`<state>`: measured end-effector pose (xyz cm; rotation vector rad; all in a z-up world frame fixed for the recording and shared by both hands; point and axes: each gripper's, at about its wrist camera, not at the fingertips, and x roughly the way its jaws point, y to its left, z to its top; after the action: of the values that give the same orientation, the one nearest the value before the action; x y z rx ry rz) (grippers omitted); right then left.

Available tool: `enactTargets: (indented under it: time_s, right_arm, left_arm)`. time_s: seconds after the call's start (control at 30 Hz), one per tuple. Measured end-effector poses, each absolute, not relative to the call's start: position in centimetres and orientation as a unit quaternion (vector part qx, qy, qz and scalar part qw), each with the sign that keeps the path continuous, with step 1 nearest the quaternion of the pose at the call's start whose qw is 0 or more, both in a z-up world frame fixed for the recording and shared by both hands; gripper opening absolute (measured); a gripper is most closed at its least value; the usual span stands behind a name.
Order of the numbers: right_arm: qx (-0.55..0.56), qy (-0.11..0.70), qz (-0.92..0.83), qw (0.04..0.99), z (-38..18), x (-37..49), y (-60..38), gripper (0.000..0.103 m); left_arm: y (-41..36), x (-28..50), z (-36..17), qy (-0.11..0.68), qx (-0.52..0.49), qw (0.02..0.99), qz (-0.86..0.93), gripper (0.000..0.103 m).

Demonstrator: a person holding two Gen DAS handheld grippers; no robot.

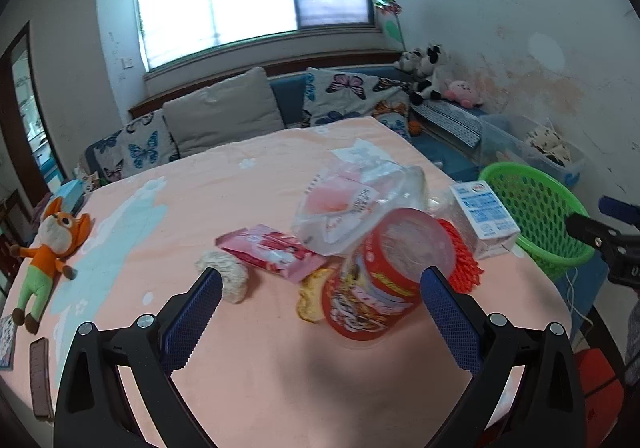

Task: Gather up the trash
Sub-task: 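Close the left gripper around the red snack canister, then grasp the white milk carton with the right gripper while the left holds the canister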

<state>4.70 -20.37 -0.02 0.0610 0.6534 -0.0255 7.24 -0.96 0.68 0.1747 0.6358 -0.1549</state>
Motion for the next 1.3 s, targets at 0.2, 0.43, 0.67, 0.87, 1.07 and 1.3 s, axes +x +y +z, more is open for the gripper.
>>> enactTargets:
  time_s: [0.2, 0.43, 0.67, 0.87, 1.07, 1.3]
  right_arm:
    - [0.032, 0.326, -0.008, 0.945, -0.4, 5.7, -21.1, 0.099]
    - [0.038, 0.335, -0.010, 0.942, -1.1, 6.6, -22.0, 0.099]
    - [0.029, 0.344, -0.013, 0.938, -1.4, 7.4, -22.1, 0.098]
    - [0.026, 0.348, -0.010, 0.937, -1.6, 8.2, -21.7, 0.097]
    - [0.018, 0.352, -0.004, 0.936, -1.6, 9.2, -20.7, 0.095]
    - [0.012, 0.349, 0.007, 0.937, -1.3, 10.7, -19.3, 0.094]
  left_arm:
    - [-3.1, 8.1, -1.1, 0.316, 0.115, 0.937, -0.092, 0.096]
    - [-5.0, 9.3, -3.2, 0.315, 0.151, 0.933, -0.092, 0.096]
    - [-5.4, 10.3, -3.3, 0.310, 0.151, 0.933, -0.103, 0.070]
    - [-5.1, 10.0, -2.6, 0.292, 0.140, 0.940, -0.105, 0.062]
    - [-3.2, 8.9, -0.6, 0.271, 0.112, 0.952, -0.092, 0.062]
    - [-0.6, 8.3, 1.8, 0.261, 0.077, 0.959, -0.082, 0.061]
